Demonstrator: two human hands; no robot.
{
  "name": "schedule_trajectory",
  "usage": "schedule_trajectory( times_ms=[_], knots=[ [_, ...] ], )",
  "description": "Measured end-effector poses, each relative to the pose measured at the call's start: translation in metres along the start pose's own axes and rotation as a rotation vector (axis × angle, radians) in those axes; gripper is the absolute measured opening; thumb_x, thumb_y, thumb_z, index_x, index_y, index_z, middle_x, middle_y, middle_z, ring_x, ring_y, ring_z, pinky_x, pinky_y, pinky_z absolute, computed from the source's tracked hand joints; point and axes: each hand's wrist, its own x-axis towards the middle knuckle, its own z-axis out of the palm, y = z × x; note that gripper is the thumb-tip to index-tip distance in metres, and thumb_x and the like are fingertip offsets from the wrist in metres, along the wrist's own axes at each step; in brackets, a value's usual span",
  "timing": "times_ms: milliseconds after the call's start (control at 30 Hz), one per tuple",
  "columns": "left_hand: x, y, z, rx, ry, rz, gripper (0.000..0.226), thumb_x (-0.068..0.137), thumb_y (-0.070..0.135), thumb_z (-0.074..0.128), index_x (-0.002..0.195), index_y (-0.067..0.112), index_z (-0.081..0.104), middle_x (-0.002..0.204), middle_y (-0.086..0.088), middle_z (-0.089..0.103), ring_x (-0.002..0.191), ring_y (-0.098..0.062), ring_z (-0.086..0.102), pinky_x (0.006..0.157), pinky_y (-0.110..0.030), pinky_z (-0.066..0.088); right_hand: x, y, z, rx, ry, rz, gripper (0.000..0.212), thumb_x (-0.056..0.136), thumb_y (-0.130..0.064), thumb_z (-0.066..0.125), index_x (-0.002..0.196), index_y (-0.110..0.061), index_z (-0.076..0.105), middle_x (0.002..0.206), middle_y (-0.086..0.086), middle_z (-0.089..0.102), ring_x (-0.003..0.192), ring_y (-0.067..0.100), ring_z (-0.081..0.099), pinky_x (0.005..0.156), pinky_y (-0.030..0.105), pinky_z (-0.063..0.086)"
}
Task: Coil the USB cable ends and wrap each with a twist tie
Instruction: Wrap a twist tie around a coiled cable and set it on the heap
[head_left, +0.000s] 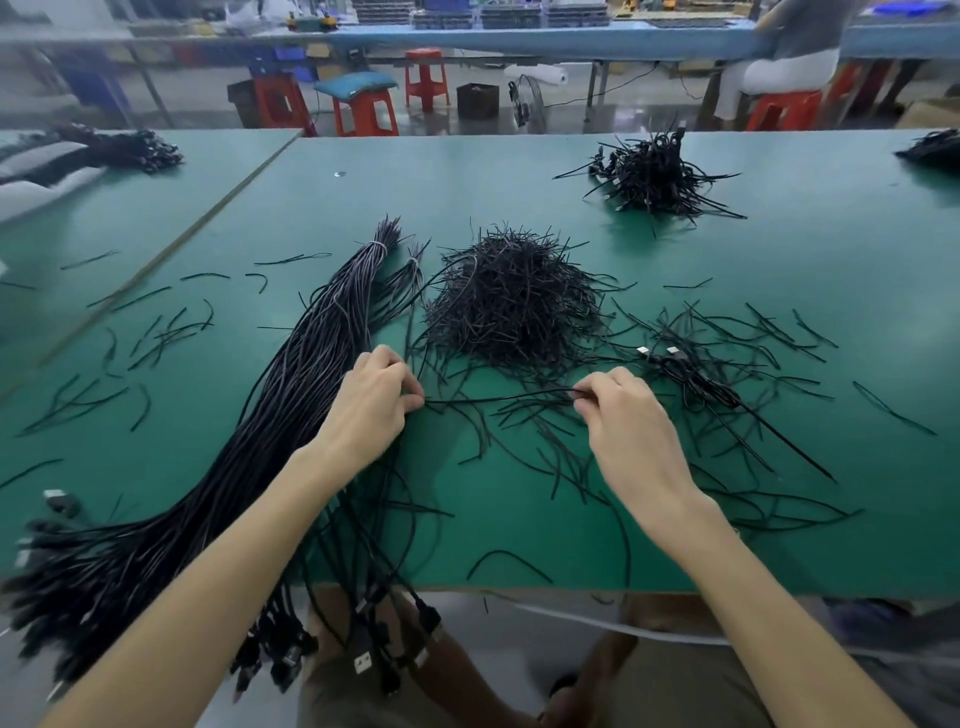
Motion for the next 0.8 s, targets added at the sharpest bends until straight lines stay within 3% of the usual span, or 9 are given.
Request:
schedule_trajectory(
  times_ms=[133, 300, 433, 533, 600, 700, 767, 800],
  knots=[
    [-0.001, 0.006, 0.002, -0.028, 0.174, 0.029, 0.010, 0.098, 0.001, 0.061, 0.098, 0.011, 0.061, 0.118, -0.003, 0.054, 0.114, -0.023, 0.047, 0.098, -0.031, 0.035, -0.006, 0.001, -0.004, 0.020, -0.012, -0.023, 0.022, 0.103, -0.029, 0.056, 0.114, -0.013, 0.066, 0.103, 0.000, 0.063, 0.101, 0.017, 0.054, 0.089, 0.033, 0.048],
    [0.005, 0.029, -0.010, -0.347, 0.256, 0.038, 0.021, 0.102, 0.001, 0.054, 0.102, 0.023, 0.055, 0.112, 0.003, 0.065, 0.113, -0.015, 0.056, 0.098, -0.031, 0.045, -0.011, -0.013, -0.007, -0.064, -0.007, -0.105, 0.049, 0.100, -0.030, 0.061, 0.143, -0.010, 0.048, 0.124, 0.004, 0.058, 0.116, 0.021, 0.052, 0.100, 0.035, 0.046],
    [0.007, 0.042, -0.009, -0.326, 0.288, 0.130, 0.007, 0.105, 0.012, 0.054, 0.103, 0.019, 0.056, 0.093, 0.015, 0.062, 0.101, -0.023, 0.060, 0.093, -0.045, 0.050, -0.006, -0.035, -0.005, -0.230, -0.011, -0.187, 0.062, 0.100, -0.036, 0.060, 0.150, -0.010, 0.035, 0.132, 0.007, 0.050, 0.120, 0.024, 0.048, 0.100, 0.036, 0.045],
    [0.007, 0.046, -0.001, -0.352, 0.293, 0.168, 0.007, 0.104, 0.013, 0.056, 0.100, 0.019, 0.056, 0.087, 0.023, 0.062, 0.096, -0.020, 0.062, 0.092, -0.049, 0.050, 0.004, -0.049, 0.003, -0.162, -0.074, -0.202, 0.060, 0.103, -0.039, 0.053, 0.151, -0.009, 0.033, 0.132, 0.007, 0.049, 0.120, 0.025, 0.047, 0.100, 0.038, 0.045],
    [0.006, 0.047, 0.009, -0.278, 0.324, 0.232, 0.008, 0.102, 0.011, 0.060, 0.098, 0.017, 0.057, 0.085, 0.020, 0.063, 0.091, -0.008, 0.059, 0.104, -0.048, 0.046, 0.012, -0.054, 0.012, -0.064, -0.119, -0.184, 0.049, 0.105, -0.038, 0.048, 0.145, -0.009, 0.044, 0.126, 0.007, 0.054, 0.116, 0.025, 0.052, 0.096, 0.039, 0.046],
    [0.000, 0.042, 0.028, -0.131, 0.291, 0.294, 0.016, 0.096, 0.001, 0.066, 0.101, 0.014, 0.059, 0.096, 0.004, 0.073, 0.097, -0.010, 0.065, 0.121, -0.031, 0.029, 0.016, -0.053, 0.029, 0.178, -0.118, -0.067, 0.031, 0.108, -0.034, 0.043, 0.108, -0.011, 0.063, 0.102, 0.004, 0.062, 0.092, 0.027, 0.060, 0.081, 0.047, 0.050],
    [-0.006, 0.040, 0.035, -0.093, 0.253, 0.307, 0.013, 0.096, 0.004, 0.068, 0.103, 0.013, 0.061, 0.099, 0.001, 0.073, 0.100, -0.014, 0.064, 0.111, -0.018, 0.029, 0.013, -0.046, 0.042, 0.287, -0.110, -0.006, 0.032, 0.108, -0.033, 0.044, 0.093, -0.012, 0.064, 0.091, 0.002, 0.063, 0.083, 0.024, 0.059, 0.078, 0.047, 0.050],
    [-0.009, 0.040, 0.036, -0.076, 0.237, 0.315, 0.007, 0.099, 0.010, 0.066, 0.103, 0.013, 0.061, 0.097, 0.001, 0.072, 0.097, -0.018, 0.064, 0.103, -0.018, 0.033, 0.010, -0.042, 0.048, 0.316, -0.103, 0.004, 0.032, 0.107, -0.032, 0.045, 0.091, -0.012, 0.064, 0.089, 0.000, 0.063, 0.082, 0.021, 0.059, 0.077, 0.045, 0.050]
  ],
)
